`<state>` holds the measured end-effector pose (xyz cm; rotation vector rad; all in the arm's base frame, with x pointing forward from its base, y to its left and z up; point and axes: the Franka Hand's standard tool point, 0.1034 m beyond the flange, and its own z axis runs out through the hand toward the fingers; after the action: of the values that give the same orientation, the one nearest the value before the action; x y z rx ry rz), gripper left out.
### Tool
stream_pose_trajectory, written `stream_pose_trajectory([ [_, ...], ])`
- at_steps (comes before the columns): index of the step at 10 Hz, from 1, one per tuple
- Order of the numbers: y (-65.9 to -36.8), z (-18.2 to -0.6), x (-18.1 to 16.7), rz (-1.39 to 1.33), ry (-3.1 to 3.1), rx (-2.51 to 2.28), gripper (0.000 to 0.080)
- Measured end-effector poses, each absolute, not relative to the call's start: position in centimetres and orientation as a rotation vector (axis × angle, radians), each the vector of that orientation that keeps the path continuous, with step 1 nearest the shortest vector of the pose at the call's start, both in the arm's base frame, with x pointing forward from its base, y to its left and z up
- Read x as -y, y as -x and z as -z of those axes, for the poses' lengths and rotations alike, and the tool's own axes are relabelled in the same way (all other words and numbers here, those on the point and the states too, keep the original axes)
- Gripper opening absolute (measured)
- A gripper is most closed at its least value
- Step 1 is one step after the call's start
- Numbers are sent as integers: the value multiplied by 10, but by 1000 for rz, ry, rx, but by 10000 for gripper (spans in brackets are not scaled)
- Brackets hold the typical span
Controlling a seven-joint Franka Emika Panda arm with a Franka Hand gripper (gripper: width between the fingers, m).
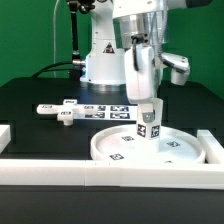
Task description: Assemble round table
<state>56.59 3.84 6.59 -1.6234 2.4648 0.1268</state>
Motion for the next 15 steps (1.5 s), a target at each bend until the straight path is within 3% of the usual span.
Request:
stream_pose_trajectory([
  [1, -566, -66, -38, -138, 1571, -2490, 409],
  [2, -566, -66, -40, -145, 1531, -2514, 484],
  [3, -565, -65, -41, -146, 1538, -2510, 484],
  [4, -565, -65, -43, -153, 1634, -2464, 593],
  [5, -566, -67, -50, -170, 1808, -2376, 638],
  [11, -569, -68, -51, -121, 2280, -1901, 649],
  [15, -561, -68, -63, -100, 2802, -1149, 649],
])
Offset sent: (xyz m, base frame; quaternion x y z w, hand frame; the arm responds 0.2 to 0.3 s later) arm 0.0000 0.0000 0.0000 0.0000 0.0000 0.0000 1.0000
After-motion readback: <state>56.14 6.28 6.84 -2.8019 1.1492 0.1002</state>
